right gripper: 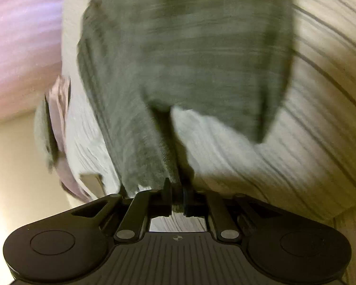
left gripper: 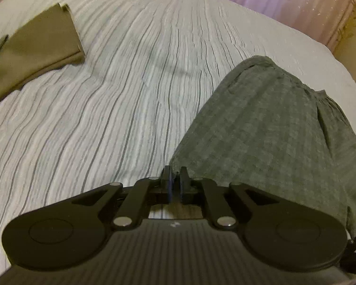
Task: Fold clothes
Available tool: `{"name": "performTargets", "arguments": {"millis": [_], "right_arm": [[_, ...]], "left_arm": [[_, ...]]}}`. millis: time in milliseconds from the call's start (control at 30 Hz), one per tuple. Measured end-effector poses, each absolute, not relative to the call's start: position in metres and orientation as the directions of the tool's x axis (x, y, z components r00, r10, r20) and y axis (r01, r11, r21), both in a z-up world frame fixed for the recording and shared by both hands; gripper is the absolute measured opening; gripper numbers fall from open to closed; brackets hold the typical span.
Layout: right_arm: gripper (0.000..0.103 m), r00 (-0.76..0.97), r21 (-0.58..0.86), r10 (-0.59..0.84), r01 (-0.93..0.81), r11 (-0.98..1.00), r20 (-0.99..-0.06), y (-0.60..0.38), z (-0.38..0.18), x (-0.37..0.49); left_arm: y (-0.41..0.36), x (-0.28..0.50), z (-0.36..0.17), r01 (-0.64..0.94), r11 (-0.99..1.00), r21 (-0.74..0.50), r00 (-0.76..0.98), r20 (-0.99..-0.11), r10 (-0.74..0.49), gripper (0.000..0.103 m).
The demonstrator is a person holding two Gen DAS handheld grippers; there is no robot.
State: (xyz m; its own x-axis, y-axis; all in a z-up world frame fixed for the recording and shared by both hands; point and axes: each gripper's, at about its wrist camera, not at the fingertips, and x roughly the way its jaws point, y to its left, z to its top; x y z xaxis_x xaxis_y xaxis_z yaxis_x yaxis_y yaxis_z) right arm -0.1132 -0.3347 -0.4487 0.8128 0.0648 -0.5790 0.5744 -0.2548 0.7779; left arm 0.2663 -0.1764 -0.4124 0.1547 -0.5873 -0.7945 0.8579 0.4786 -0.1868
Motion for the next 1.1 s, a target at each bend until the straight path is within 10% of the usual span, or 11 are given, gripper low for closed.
{"name": "performTargets", "arguments": {"millis": [67, 167, 233, 300, 367, 633, 900, 933, 1000, 1100], "right_arm": [[0.008, 0.778, 0.762, 0.085, 0.627, -0.164, -0.622, -0.332, -0.435, -0.113], [0.058, 0.777, 0.772, 0.028, 0.628, -0.097, -0.629, -0.332, -0.415, -0.126], [0.059, 0.793, 0.792, -0.020, 0.605, -0.082, -0.608, -0.334, -0.410, -0.130], [0.049, 0.794, 0.792, -0.004, 0.607, -0.061, -0.608, -0.338, -0.419, -0.122], [0.009, 0.805, 0.802, 0.042, 0.594, -0.066, -0.592, -0.336, -0.429, -0.120], [0.004, 0.961, 0.756, 0.101, 0.265, -0.599, -0.257, -0.350, -0.443, -0.171], [0.007, 0.710, 0.714, 0.254, 0.694, -0.093, -0.657, -0.347, -0.423, -0.134], [0.014, 0.682, 0.702, 0.236, 0.712, -0.002, -0.692, -0.345, -0.409, -0.133], [0.058, 0.634, 0.654, 0.162, 0.737, 0.169, -0.756, -0.343, -0.379, -0.132], [0.058, 0.568, 0.501, -0.122, 0.792, 0.350, -0.814, -0.363, -0.337, -0.154]], "left_arm": [[-0.173, 0.268, -0.405, 0.825, 0.521, -0.217, 0.157, -0.799, -0.580, 0.011], [-0.165, 0.283, -0.398, 0.741, 0.575, -0.347, 0.090, -0.797, -0.598, 0.026], [-0.166, 0.286, -0.398, 0.705, 0.596, -0.385, 0.068, -0.800, -0.597, 0.025], [-0.172, 0.289, -0.399, 0.685, 0.605, -0.405, 0.041, -0.808, -0.587, 0.020], [-0.177, 0.291, -0.401, 0.665, 0.615, -0.424, 0.014, -0.816, -0.578, 0.000], [-0.202, 0.311, -0.361, 0.723, 0.556, -0.411, -0.041, -0.828, -0.559, 0.000], [-0.210, 0.267, -0.385, 0.863, 0.505, -0.035, 0.185, -0.907, -0.379, 0.003], [-0.205, 0.264, -0.381, 0.857, 0.514, -0.017, 0.207, -0.904, -0.374, 0.003], [-0.199, 0.257, -0.367, 0.839, 0.543, -0.033, 0.215, -0.898, -0.385, 0.004], [-0.206, 0.241, -0.344, 0.852, 0.506, -0.132, 0.145, -0.870, -0.471, 0.007]]}}
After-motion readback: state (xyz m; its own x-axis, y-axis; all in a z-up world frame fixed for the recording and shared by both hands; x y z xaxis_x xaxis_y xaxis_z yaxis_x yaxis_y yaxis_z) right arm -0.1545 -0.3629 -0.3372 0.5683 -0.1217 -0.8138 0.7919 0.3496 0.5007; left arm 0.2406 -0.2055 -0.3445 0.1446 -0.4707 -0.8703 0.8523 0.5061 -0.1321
